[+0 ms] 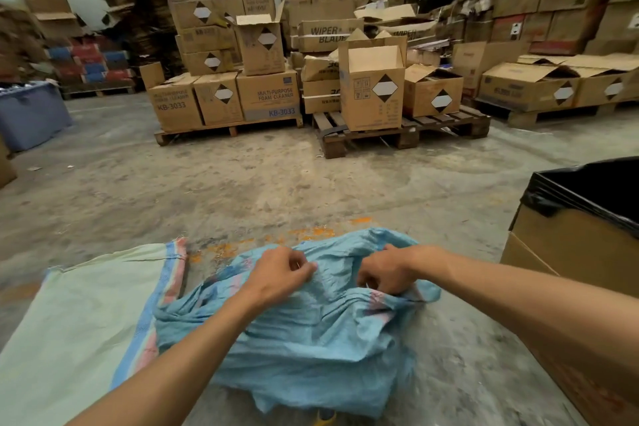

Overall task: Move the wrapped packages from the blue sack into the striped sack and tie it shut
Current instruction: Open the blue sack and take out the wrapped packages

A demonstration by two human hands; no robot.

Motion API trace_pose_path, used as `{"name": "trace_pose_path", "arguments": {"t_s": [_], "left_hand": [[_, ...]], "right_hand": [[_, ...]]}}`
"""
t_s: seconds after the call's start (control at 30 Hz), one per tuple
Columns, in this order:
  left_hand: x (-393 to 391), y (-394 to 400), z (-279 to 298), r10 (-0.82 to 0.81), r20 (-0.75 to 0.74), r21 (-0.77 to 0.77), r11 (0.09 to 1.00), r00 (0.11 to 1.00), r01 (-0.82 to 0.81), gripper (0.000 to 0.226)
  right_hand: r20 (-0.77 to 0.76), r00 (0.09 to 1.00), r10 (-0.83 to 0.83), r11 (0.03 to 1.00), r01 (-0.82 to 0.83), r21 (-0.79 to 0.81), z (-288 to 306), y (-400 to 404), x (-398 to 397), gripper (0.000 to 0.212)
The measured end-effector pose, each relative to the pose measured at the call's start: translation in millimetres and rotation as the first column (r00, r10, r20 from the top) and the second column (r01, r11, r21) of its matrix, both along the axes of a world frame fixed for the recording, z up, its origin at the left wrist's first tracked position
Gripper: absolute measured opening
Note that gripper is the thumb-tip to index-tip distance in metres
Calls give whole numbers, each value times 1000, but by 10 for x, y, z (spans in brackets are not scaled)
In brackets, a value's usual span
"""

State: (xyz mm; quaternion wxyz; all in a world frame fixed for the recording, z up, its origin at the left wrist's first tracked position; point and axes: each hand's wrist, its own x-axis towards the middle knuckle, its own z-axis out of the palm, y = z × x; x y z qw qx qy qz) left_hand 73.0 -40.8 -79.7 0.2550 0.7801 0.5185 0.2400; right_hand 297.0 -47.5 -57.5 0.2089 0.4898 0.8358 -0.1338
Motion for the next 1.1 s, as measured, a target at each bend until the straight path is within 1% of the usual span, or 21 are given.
{"name": "trace_pose_path", "arguments": {"t_s": [0.03,0.07,0.1,0.13,0.17,0.2,0.23,0.3,0.33,0.37,0.43,0.5,0.57,0.67,0.77,0.87,0.93,0.97,1.0,1.03,1.1], "left_hand": [[-1,59,-31,65,-67,115,992,996,-57,24],[4,98,-64,93,-193,122,990,977,-70,47],[2,152,-121,54,-345,43,998,937,-41,78],[16,187,-174,-15,-486,-63,998,874,-18,100],[39,195,-217,-89,-592,-142,990,801,5,108],[55,187,-258,-145,-642,-194,981,753,23,102],[73,216,-320,-154,-661,-194,980,735,31,87],[103,262,-385,-24,-609,-42,999,793,-2,46],[107,291,-386,70,-524,28,998,849,-64,35],[108,308,-351,140,-411,65,990,901,-124,33],[77,390,-176,261,-216,100,964,941,-245,31],[6,530,69,370,-74,108,926,926,-361,20],[-94,685,329,433,33,87,897,901,-434,19],[-240,821,672,474,133,83,870,871,-486,22],[-332,867,951,535,145,71,833,832,-548,31],[-408,838,1123,491,207,3,864,846,-503,23],[-469,750,1208,378,232,-31,924,896,-382,19],[-522,694,1250,274,131,-37,962,953,-271,22],[-575,653,1287,149,-48,-64,986,988,-152,32],[-613,620,1324,36,-233,-112,992,972,-64,49],[-626,548,1338,-62,-524,-164,986,849,-30,73]], "right_hand": [[21,1000,-3,1000,3,17,-8,-1,6,26],[53,998,-18,1000,17,20,-18,4,25,29],[96,995,-40,999,38,25,-21,6,43,35],[134,988,-72,997,68,32,-40,13,68,45],[147,983,-106,994,101,39,-62,14,89,54],[141,980,-138,990,134,43,-87,9,101,63],[122,978,-169,985,164,43,-111,14,119,70],[119,963,-243,970,241,31,-146,19,124,92],[132,951,-281,960,280,25,-170,18,125,104],[138,940,-311,950,310,26,-201,13,136,114],[114,932,-343,939,337,68,-257,1,184,121],[53,938,-343,933,334,133,-326,-3,250,113],[0,945,-327,914,317,254,-359,-12,289,96],[97,975,-198,860,126,494,-366,2,319,65],[209,969,-134,808,-15,588,-316,29,365,54],[261,947,-186,759,-30,650,-147,123,497,39],[218,934,-282,695,42,718,23,172,639,32],[179,919,-350,662,108,742,105,189,703,33],[126,893,-432,629,198,752,150,197,756,36],[57,854,-516,595,310,741,183,205,790,40],[-147,783,-604,569,553,609,224,272,771,42]]}}
